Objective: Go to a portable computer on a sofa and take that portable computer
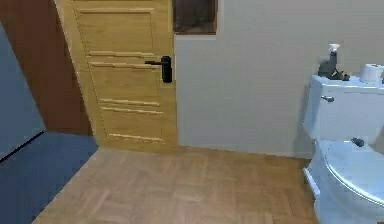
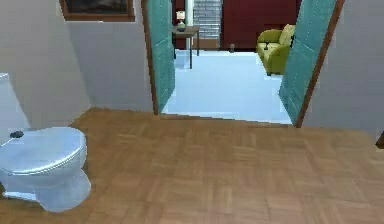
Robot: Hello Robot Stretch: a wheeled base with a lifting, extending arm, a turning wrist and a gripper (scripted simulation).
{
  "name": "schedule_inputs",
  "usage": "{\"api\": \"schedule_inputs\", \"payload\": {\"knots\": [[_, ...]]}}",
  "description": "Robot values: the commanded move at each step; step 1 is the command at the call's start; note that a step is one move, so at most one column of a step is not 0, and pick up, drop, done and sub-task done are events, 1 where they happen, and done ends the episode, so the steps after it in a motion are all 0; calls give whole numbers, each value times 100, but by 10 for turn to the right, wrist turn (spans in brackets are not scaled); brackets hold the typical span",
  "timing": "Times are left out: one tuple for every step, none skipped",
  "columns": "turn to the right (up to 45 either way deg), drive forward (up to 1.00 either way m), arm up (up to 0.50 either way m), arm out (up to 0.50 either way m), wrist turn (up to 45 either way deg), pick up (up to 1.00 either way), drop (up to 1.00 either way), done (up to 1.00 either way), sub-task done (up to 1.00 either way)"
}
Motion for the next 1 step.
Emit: {"api": "schedule_inputs", "payload": {"knots": [[450,0,0,0,0,0,0,0,0]]}}
